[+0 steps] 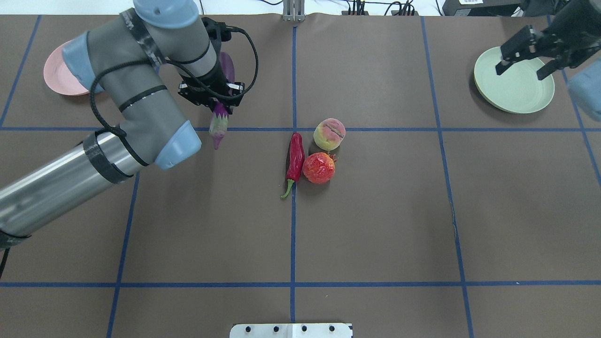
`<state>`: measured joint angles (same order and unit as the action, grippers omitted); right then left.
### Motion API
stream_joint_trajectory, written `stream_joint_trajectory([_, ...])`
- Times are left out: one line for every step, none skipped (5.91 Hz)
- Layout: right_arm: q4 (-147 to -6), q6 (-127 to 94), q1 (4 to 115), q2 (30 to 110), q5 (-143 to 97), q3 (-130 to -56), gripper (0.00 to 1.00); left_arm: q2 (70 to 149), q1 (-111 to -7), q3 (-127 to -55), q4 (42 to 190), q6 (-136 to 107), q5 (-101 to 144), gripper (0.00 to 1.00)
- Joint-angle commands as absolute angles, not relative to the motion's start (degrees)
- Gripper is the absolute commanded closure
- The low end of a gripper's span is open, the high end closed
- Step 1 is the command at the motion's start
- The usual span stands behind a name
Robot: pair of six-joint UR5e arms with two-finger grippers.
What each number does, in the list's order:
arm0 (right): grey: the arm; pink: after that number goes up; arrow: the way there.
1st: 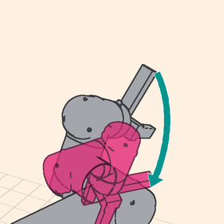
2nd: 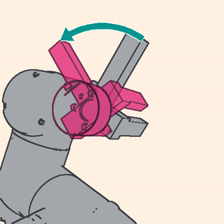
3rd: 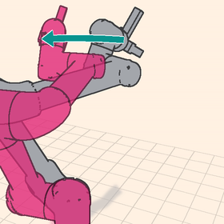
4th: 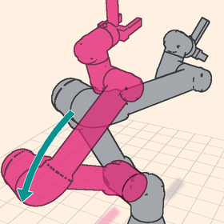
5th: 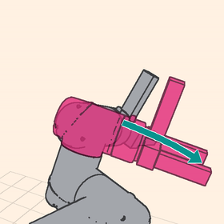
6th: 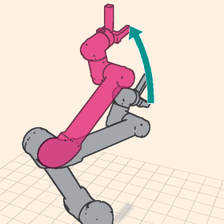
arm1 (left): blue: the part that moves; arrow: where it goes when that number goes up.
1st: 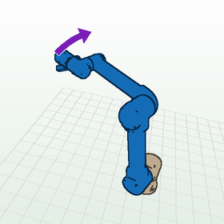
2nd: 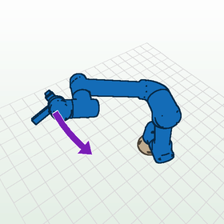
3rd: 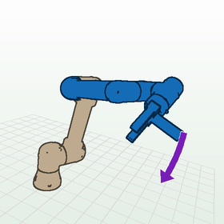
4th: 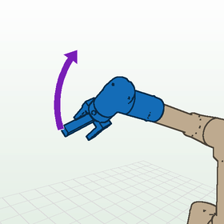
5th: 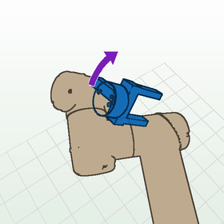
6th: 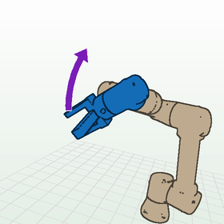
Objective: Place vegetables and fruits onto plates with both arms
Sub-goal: 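Carry the eggplant to the pink plate while the right gripper reaches the peach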
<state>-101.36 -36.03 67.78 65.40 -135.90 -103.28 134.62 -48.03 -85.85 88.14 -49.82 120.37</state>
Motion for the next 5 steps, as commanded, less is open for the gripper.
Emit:
stream_joint_trajectory([-101.3,-47.2,59.4,55.7,-130.8,-97.6,0.0,133.3,-55.1,-84.7,84.4,-39.0,120.8,1.0])
stream_joint_trajectory([-101.3,-49.9,57.2,53.1,-129.5,-95.5,0.0,133.2,-58.8,-81.9,83.4,-33.9,121.5,1.0])
stream_joint_trajectory([-101.2,-51.1,55.0,50.5,-127.3,-92.9,0.0,133.2,-62.3,-78.1,83.4,-28.4,121.6,1.0])
stream_joint_trajectory([-96.9,-54.7,52.8,47.0,-126.0,-87.5,0.0,133.2,-65.8,-73.1,83.7,-21.9,121.1,1.0])
stream_joint_trajectory([-89.1,-59.8,50.6,44.3,-124.6,-81.1,0.0,133.2,-69.2,-67.4,84.5,-14.5,120.9,1.0])
